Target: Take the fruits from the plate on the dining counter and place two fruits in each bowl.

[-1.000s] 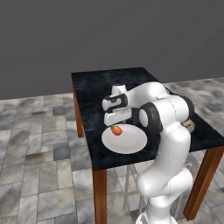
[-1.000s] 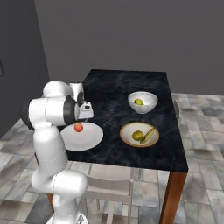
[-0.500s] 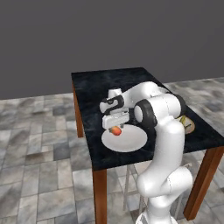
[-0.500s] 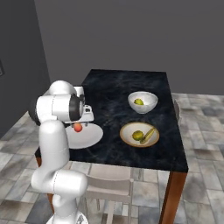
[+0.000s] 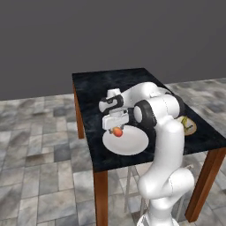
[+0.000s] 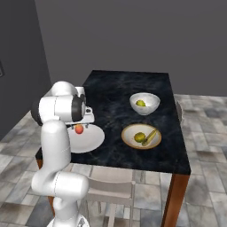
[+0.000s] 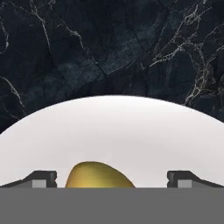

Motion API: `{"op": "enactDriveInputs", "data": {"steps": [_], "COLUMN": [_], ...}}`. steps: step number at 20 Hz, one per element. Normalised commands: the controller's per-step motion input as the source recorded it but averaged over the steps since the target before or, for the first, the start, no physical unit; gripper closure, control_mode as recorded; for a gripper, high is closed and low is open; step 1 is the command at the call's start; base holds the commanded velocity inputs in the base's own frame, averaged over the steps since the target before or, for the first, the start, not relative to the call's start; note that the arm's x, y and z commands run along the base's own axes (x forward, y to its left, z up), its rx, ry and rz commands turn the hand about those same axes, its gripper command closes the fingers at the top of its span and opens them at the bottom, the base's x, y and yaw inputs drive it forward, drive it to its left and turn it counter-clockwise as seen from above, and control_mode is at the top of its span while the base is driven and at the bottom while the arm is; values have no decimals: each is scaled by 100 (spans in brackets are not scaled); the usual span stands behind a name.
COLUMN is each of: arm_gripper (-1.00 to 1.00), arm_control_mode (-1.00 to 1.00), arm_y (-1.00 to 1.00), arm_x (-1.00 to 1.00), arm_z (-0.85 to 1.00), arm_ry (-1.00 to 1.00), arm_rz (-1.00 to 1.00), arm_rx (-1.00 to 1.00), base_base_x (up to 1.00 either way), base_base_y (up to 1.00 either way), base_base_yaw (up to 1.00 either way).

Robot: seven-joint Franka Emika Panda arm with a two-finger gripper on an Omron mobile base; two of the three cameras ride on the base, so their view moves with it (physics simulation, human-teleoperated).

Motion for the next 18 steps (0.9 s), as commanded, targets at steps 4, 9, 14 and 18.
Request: {"op": "enactDriveInputs", "data": {"steps": [4,9,14,18], "arm_gripper": [-100,-100,-100,-100], "arm_control_mode": [-100,-100,-100,-100], "arm_y": [0,0,0,-3], "arm_x": [-20,-17,-7,-1], "arm_z": [0,0,5,8], "arm_ry": [0,0,-15,-21], "arm_rz": [5,5,5,2], "arm_rx": [0,0,2,5], "base_base_x": [0,0,0,0], "base_base_y": [0,0,0,0], "base_base_yaw": [0,0,0,0]}}
